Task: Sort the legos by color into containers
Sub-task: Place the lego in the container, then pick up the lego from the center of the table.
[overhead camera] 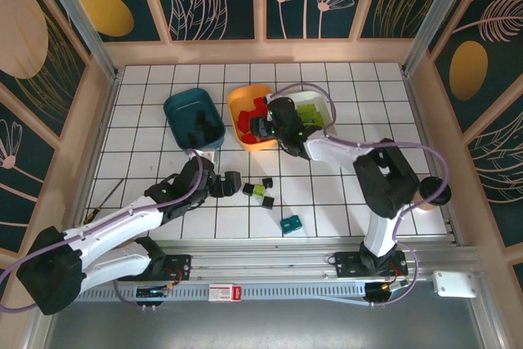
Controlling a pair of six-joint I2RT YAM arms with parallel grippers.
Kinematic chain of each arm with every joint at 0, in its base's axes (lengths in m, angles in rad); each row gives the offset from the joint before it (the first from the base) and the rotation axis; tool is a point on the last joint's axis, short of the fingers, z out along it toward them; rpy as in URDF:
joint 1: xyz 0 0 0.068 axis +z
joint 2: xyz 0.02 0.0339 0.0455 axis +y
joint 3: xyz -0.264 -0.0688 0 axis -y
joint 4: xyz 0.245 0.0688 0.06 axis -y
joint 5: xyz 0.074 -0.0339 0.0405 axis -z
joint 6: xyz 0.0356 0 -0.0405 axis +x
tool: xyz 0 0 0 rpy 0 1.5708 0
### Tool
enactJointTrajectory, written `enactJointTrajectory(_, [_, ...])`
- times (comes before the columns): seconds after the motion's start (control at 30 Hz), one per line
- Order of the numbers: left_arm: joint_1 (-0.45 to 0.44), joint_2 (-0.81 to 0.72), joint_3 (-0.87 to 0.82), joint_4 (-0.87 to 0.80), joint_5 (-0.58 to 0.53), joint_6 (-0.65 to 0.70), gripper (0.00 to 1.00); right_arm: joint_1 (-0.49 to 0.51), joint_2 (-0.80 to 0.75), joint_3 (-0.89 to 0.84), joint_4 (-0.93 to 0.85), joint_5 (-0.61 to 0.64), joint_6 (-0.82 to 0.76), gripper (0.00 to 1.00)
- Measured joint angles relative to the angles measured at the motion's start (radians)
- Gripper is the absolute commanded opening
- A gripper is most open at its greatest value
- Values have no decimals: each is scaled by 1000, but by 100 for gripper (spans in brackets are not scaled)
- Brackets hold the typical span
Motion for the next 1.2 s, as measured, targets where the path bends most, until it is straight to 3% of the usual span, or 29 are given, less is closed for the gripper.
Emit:
enactJointTrajectory(0.17, [-29,55,0,10,13,8,90,-3,-10,-5,-21,-10,-4,65])
enactJointTrajectory(0.5, [-42,36,-9,35,3,2,91,139,-355,-387,-33,2,56,67])
enactJointTrajectory(0.67, [-42,6,-15,40,-17,-5,91,216,-364,-498,-38,3,107,67])
enactJointTrajectory(1.2, [-42,-53,-63,36,-42,-46,91,218,-272,-529,35,-4,158,58])
